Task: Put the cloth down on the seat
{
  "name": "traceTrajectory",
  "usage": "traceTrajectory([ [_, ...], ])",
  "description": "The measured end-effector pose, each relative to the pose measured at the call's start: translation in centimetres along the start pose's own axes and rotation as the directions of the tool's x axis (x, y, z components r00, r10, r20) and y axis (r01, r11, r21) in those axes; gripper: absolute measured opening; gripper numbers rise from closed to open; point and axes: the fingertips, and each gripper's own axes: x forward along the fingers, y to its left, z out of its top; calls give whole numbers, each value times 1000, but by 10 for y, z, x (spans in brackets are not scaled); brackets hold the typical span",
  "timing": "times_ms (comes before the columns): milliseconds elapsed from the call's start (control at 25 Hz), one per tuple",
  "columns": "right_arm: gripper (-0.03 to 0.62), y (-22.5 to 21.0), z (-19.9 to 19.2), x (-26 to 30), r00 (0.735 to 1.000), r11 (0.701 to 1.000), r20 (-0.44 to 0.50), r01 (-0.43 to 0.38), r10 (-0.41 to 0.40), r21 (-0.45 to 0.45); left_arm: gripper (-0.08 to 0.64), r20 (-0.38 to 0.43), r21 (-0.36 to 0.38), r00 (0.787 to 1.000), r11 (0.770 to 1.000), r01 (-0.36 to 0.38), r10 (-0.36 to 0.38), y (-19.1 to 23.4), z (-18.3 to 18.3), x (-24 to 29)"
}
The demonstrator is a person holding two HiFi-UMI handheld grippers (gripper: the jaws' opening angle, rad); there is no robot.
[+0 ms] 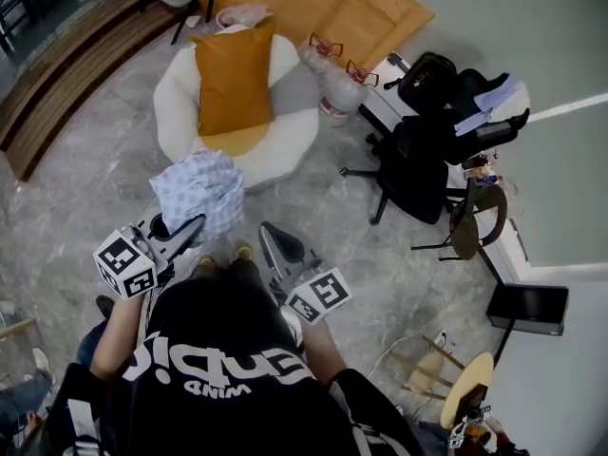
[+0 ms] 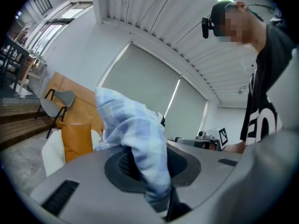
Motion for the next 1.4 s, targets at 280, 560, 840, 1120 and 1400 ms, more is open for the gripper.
traceTrajectory([
  [280, 20, -16, -2, 15, 1000, 1000, -6, -2, 2, 8, 86, 0, -15, 1000, 1000, -6, 6, 22, -5, 11],
  [560, 20, -50, 1, 27, 1000, 1000, -10, -20, 20, 24, 86, -18, -21, 1000, 1000, -22, 21, 35, 3, 40],
  [840, 20, -98, 14, 40, 1000, 999, -15, -21, 22, 31, 86, -34, -21, 999, 1000, -23, 23, 50, 18, 81],
  [1120, 20, -152, 25, 56, 999, 998, -24, -41, 42, 37, 86, -41, -21, 998, 999, -40, 39, 72, 35, 131],
  [1400, 20, -216, 51, 71, 998, 998, -12, -57, 58, 25, 86, -21, -20, 998, 998, -58, 57, 96, 58, 187],
])
